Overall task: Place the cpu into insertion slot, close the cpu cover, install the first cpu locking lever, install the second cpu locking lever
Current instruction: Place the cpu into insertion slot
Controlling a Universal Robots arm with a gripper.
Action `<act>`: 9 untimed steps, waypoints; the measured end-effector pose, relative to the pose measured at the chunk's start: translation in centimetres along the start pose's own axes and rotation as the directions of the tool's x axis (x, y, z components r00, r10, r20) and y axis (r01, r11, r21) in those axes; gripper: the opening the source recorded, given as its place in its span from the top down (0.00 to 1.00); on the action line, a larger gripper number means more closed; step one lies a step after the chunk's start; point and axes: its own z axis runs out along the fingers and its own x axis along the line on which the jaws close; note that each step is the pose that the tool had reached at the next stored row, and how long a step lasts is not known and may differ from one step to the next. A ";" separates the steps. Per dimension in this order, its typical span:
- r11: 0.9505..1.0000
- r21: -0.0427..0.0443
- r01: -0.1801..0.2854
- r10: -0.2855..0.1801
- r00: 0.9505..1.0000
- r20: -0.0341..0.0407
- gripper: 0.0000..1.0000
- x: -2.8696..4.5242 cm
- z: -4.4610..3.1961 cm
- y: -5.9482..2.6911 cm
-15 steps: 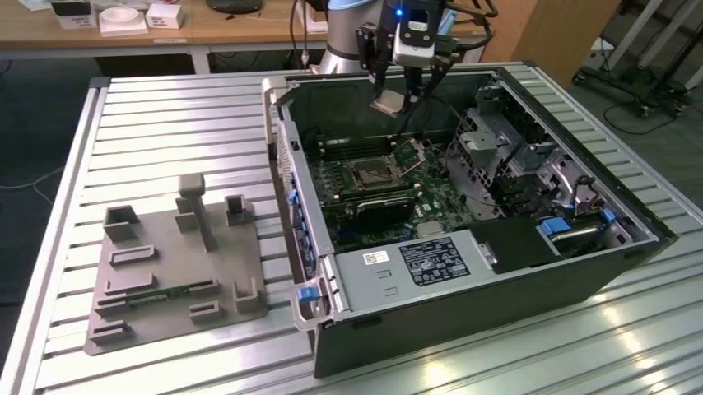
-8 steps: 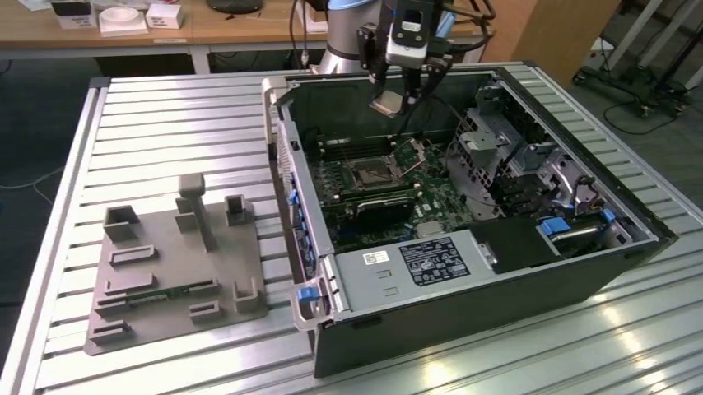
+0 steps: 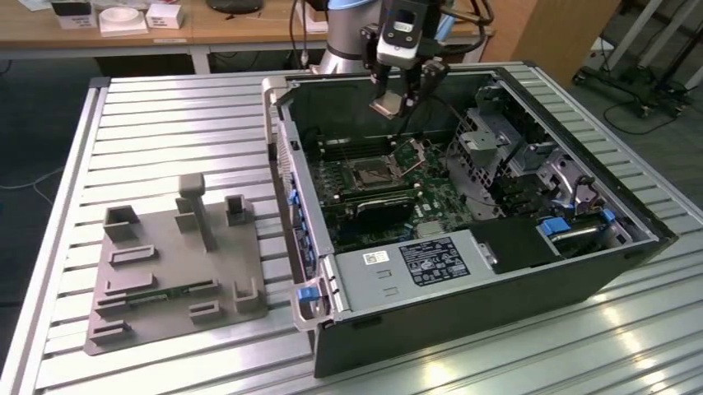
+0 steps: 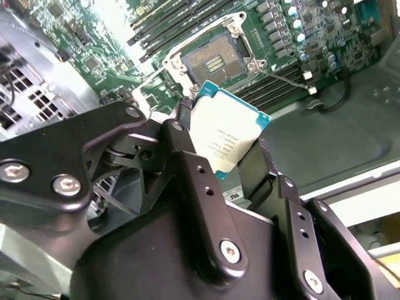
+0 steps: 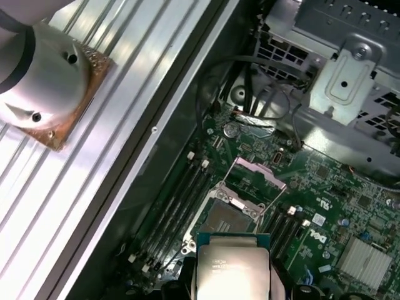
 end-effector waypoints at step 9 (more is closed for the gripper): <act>0.995 -0.002 -0.097 0.097 0.995 0.009 0.46 0.16 0.13 -0.33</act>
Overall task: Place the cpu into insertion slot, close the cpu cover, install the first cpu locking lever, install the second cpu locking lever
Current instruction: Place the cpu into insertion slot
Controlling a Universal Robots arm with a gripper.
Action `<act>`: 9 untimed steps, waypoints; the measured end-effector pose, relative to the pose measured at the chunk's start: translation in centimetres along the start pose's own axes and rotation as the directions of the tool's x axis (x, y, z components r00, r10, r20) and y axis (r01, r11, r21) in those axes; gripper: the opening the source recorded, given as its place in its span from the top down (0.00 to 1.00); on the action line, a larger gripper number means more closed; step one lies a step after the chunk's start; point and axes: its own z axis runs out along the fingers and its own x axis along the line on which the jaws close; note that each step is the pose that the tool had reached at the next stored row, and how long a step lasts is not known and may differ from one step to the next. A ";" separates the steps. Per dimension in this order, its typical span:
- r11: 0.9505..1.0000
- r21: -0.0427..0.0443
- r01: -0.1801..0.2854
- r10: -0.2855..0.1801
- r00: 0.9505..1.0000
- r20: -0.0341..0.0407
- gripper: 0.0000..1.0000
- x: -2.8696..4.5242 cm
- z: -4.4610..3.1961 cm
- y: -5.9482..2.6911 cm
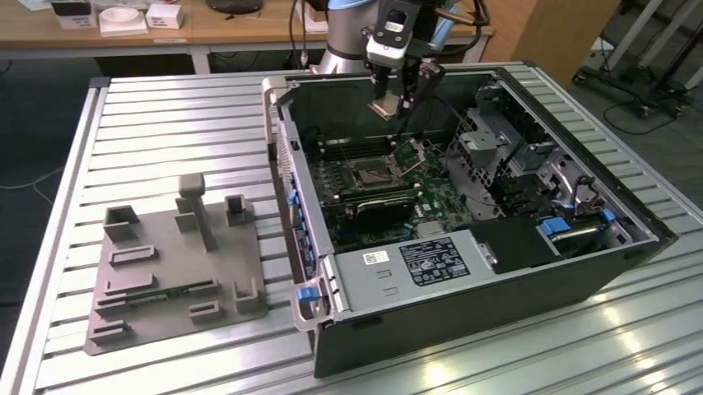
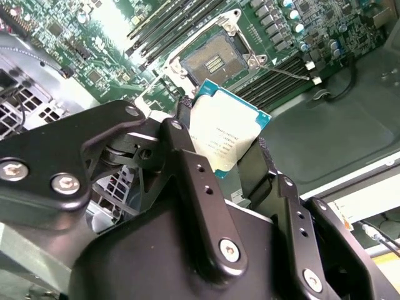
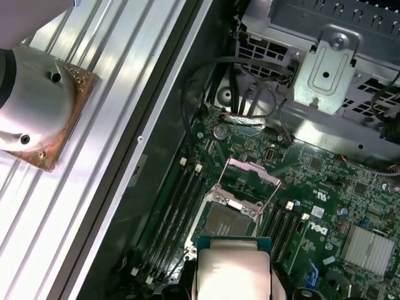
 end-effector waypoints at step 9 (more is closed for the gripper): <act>1.000 0.000 -0.008 0.008 1.000 0.001 0.46 0.06 0.00 -0.14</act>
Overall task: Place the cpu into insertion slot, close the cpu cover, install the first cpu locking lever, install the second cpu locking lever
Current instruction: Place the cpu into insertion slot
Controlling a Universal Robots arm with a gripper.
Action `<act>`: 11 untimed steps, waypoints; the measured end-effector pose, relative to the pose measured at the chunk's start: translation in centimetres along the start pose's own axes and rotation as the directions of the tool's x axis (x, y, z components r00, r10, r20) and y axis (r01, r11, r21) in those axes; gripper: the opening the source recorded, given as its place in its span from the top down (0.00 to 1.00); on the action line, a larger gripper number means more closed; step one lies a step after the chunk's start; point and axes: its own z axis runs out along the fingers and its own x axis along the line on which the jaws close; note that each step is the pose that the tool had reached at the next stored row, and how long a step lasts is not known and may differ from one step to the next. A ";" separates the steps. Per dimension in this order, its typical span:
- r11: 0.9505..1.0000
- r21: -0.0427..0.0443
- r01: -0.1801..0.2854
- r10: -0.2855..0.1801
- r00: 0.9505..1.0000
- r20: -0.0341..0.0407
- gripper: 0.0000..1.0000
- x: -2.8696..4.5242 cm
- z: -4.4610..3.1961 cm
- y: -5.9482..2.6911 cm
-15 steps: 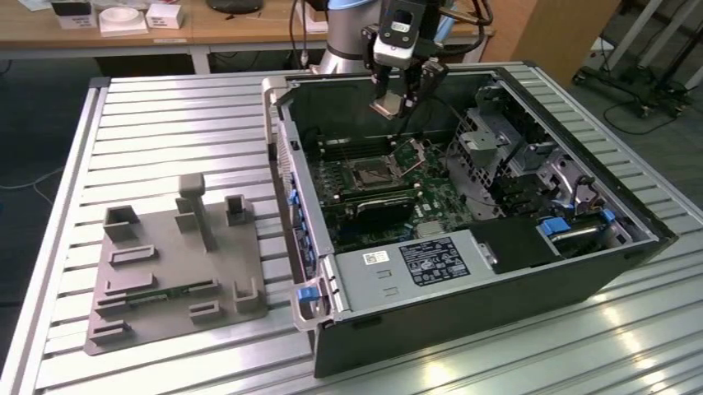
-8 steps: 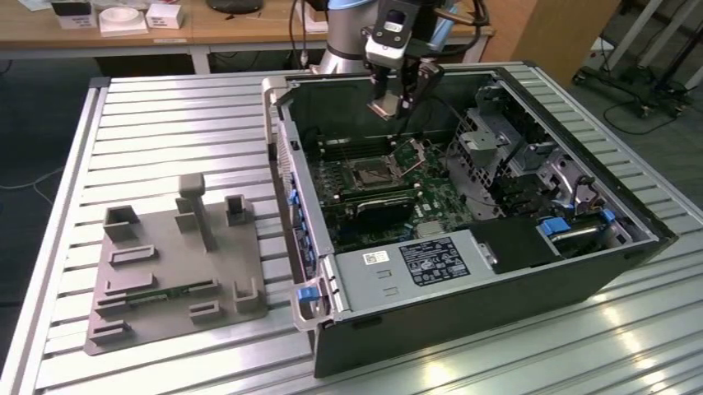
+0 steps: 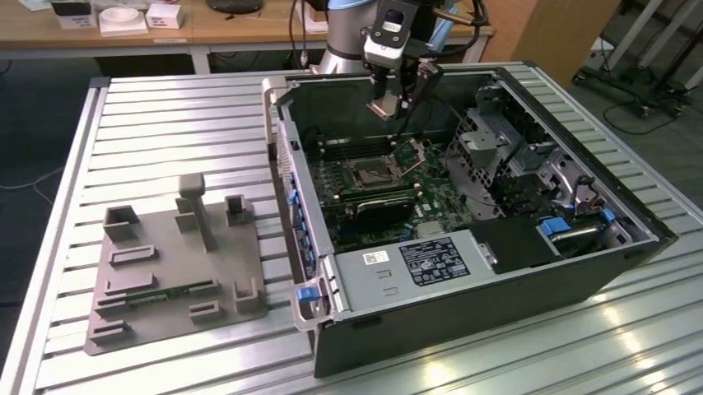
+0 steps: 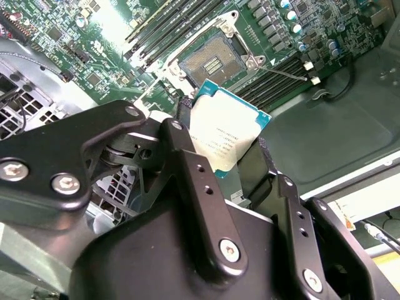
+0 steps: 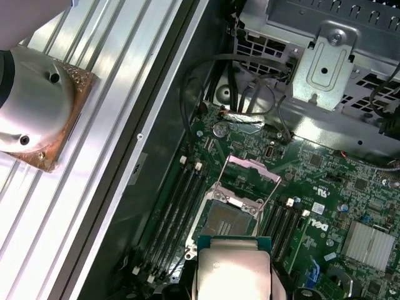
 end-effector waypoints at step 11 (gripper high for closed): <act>1.000 0.000 -0.014 0.014 1.000 0.001 0.46 0.01 0.05 -0.02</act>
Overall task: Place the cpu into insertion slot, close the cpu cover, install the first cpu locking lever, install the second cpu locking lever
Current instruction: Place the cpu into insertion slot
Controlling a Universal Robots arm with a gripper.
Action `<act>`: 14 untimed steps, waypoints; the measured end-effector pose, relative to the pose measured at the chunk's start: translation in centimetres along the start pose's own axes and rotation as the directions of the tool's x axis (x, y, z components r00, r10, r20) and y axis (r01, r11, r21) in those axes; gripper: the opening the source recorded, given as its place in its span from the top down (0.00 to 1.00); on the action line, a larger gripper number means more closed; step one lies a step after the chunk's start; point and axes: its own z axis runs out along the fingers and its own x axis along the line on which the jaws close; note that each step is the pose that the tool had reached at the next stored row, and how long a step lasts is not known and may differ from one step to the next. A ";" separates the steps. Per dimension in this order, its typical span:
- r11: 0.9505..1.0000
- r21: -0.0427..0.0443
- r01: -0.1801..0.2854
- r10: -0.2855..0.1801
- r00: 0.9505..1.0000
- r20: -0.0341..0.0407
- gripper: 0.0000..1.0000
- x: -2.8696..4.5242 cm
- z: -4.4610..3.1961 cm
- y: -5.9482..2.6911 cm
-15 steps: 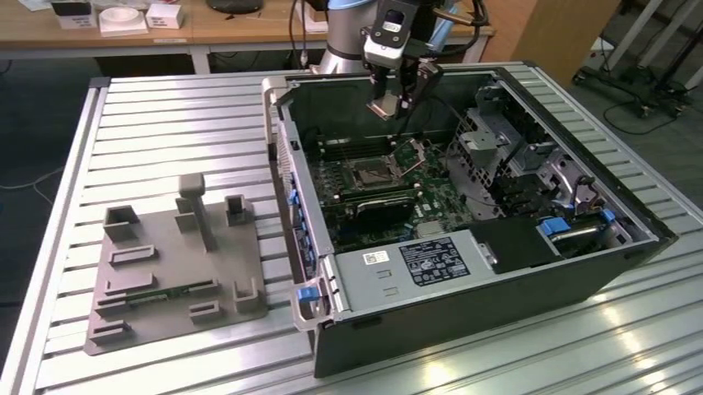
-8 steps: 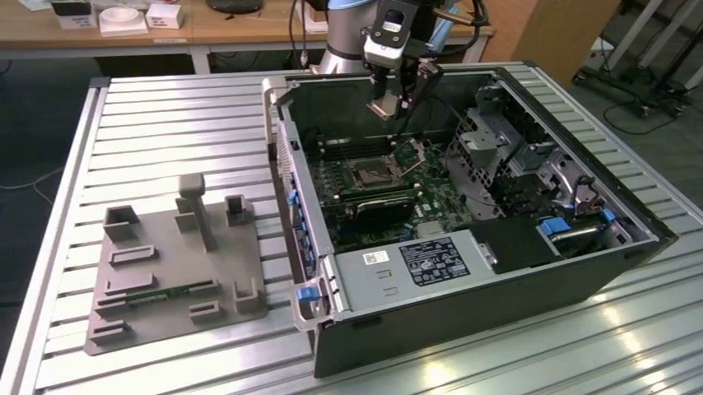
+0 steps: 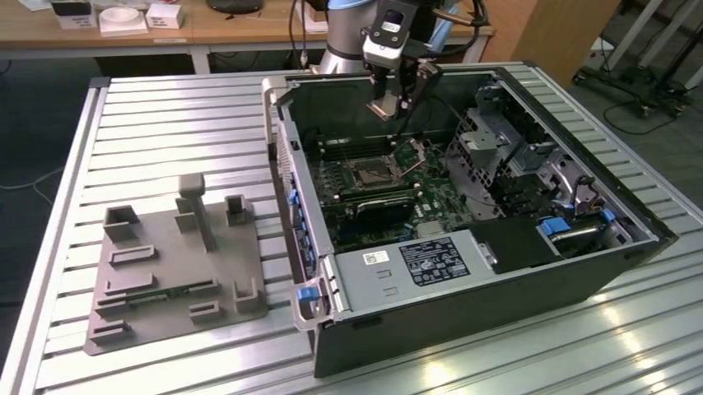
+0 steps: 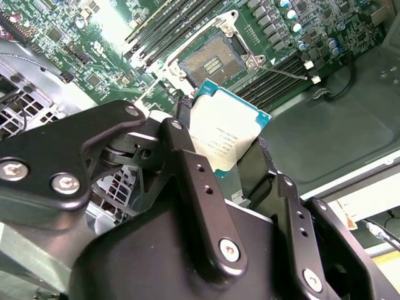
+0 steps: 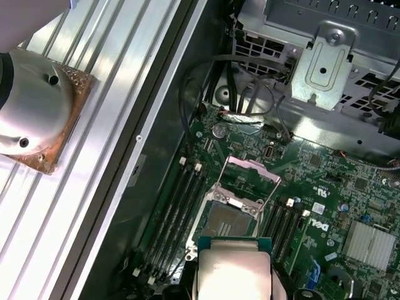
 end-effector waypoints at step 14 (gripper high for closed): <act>0.995 -0.002 -0.100 0.100 0.995 0.009 0.46 0.04 0.29 -0.13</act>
